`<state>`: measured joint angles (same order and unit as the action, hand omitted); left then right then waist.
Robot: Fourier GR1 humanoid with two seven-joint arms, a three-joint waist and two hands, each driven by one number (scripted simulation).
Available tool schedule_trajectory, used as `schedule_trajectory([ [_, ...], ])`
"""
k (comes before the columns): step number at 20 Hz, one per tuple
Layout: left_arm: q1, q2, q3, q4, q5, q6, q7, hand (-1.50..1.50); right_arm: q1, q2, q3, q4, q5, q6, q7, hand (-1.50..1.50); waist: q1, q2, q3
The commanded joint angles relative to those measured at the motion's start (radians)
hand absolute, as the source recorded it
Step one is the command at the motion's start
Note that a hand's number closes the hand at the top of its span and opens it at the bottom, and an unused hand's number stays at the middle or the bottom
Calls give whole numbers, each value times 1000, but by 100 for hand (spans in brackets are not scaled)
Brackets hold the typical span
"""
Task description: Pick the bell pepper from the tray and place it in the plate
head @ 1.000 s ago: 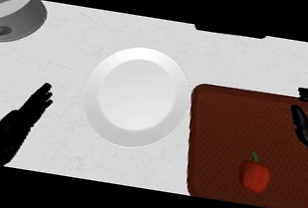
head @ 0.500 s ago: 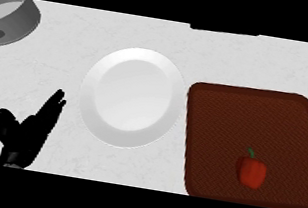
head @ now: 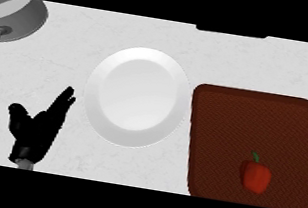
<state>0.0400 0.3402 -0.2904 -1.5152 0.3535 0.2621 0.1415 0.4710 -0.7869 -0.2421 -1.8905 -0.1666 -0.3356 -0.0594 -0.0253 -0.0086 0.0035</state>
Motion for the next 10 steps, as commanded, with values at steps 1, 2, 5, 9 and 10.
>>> schedule_trajectory([
  [1, -28, -1, 10, 59, 12, -21, 28, 0, 95, -116, 62, -114, 81, 74, 164, -150, 2, 12, -9],
  [2, -10, -1, -3, 23, 24, -35, 45, 0, 112, -148, 26, -149, 69, 96, 214, -150, 4, 8, -8],
  [5, -31, -32, -13, 5, -2, 8, 66, 0, 111, -177, 34, -236, 118, 103, 359, -150, 16, 9, -6],
  [9, -45, -20, 13, 80, 6, -55, 24, 0, 52, -195, 149, -319, 230, 91, 579, -150, 31, 13, -6],
  [10, -62, -15, 16, 69, 0, -36, 54, 0, 21, -210, 203, -348, 254, 89, 654, -150, 42, 16, -6],
])
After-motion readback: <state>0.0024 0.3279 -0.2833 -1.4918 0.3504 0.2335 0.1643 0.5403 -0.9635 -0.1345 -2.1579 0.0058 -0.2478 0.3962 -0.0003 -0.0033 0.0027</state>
